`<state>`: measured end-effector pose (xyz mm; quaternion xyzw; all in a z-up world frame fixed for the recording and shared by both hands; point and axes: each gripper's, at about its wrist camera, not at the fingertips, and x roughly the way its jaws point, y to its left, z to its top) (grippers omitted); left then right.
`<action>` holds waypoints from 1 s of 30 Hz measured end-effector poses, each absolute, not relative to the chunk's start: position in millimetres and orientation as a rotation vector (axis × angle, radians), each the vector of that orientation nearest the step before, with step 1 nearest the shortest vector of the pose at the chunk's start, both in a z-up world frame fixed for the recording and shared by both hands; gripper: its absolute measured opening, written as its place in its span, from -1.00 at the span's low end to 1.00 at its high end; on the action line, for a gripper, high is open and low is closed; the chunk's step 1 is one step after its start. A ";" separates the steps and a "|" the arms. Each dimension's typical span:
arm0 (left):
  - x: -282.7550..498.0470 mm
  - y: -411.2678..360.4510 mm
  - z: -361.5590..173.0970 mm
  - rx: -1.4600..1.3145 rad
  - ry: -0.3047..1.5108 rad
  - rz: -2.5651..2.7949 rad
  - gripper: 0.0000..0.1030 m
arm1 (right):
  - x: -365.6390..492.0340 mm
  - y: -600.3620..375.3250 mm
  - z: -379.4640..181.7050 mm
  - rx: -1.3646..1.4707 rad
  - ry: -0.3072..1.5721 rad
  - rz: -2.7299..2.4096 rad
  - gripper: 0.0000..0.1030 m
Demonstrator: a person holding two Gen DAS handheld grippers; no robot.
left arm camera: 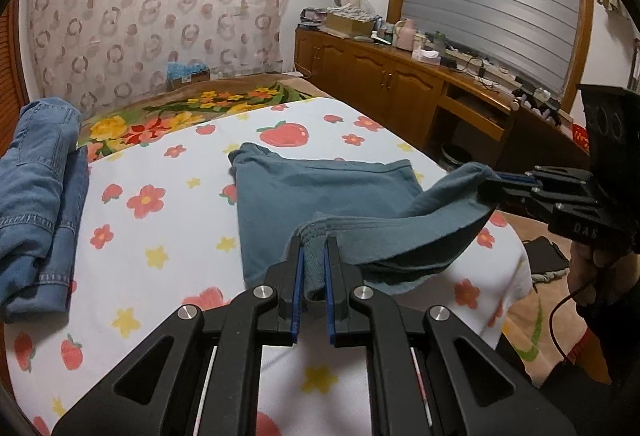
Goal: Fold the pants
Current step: 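Lift the held hem with both grippers and fold it over toward the waistband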
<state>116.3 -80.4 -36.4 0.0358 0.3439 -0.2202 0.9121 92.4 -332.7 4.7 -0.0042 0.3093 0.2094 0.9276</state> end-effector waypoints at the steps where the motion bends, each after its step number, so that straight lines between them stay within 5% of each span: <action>1: 118.9 -81.1 -36.3 0.075 0.710 -0.450 -0.80 | 94.9 -331.7 4.4 -0.009 0.635 0.427 -0.78; 26: 198.4 -103.8 -38.5 0.116 0.741 -0.397 -0.80 | 152.5 -337.8 -7.9 0.013 0.670 0.338 -0.78; 30: 195.7 -101.3 -42.4 0.109 0.752 -0.391 -0.66 | 145.0 -340.4 -3.3 0.027 0.660 0.343 -0.60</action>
